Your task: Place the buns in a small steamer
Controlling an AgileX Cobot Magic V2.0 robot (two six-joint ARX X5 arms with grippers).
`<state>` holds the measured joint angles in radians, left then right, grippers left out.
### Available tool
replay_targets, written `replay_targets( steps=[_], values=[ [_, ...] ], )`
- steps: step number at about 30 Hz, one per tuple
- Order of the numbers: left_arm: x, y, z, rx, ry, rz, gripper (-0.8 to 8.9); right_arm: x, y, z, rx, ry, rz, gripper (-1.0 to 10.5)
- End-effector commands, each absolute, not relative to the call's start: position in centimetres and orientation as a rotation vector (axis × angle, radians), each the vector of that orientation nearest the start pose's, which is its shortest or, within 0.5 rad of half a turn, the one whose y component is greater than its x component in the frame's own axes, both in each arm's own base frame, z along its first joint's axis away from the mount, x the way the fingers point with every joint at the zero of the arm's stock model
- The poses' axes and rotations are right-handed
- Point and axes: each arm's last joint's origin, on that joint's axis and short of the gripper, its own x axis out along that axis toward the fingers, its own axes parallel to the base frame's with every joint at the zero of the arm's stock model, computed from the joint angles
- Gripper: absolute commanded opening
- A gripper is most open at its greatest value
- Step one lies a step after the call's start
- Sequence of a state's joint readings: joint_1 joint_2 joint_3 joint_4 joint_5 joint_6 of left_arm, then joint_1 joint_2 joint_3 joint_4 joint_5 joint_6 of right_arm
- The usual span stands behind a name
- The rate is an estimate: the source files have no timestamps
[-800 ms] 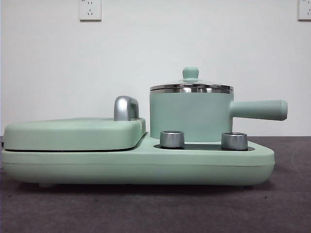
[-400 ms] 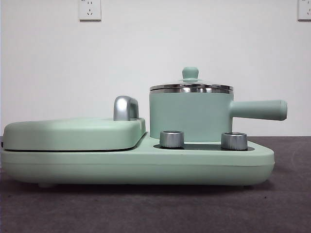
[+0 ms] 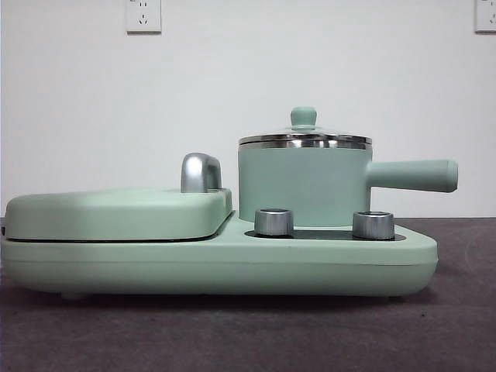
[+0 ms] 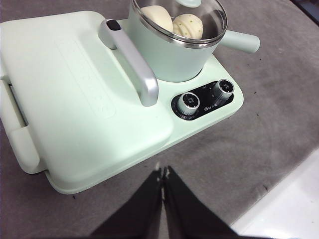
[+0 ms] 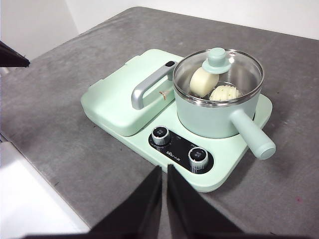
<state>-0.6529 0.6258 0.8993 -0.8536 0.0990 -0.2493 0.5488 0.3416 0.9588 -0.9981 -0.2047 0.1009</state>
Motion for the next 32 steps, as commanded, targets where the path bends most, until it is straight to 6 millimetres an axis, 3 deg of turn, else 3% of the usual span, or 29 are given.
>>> replay_targets(
  steps=[1, 4, 11, 20, 27, 32],
  values=[
    [8.1, -6.4, 32.9, -0.093, 0.586, -0.651, 0.07, 1.8, 1.8, 35.0, 0.022, 0.399, 0.729, 0.2],
    [8.4, -5.7, 31.6, -0.14, 0.491, -0.607, 0.08, 1.8, 1.8, 35.0, 0.022, 0.399, 0.729, 0.2],
    [9.0, -2.6, 25.2, -0.226, 0.212, -0.347, 0.07, 1.8, 1.8, 35.0, 0.022, 0.399, 0.729, 0.2],
    [9.4, -0.9, 17.7, -0.085, 0.18, -0.147, 0.07, 1.8, 1.8, 35.0, 0.022, 0.399, 0.729, 0.2],
    [9.5, -0.3, 15.3, -0.096, 0.196, -0.037, 0.07, 1.8, 1.8, 35.0, 0.022, 0.399, 0.729, 0.2],
    [9.6, -0.3, 15.0, -0.079, 0.179, -0.036, 0.07, 1.8, 1.8, 35.0, 0.022, 0.399, 0.729, 0.2]
  ],
)
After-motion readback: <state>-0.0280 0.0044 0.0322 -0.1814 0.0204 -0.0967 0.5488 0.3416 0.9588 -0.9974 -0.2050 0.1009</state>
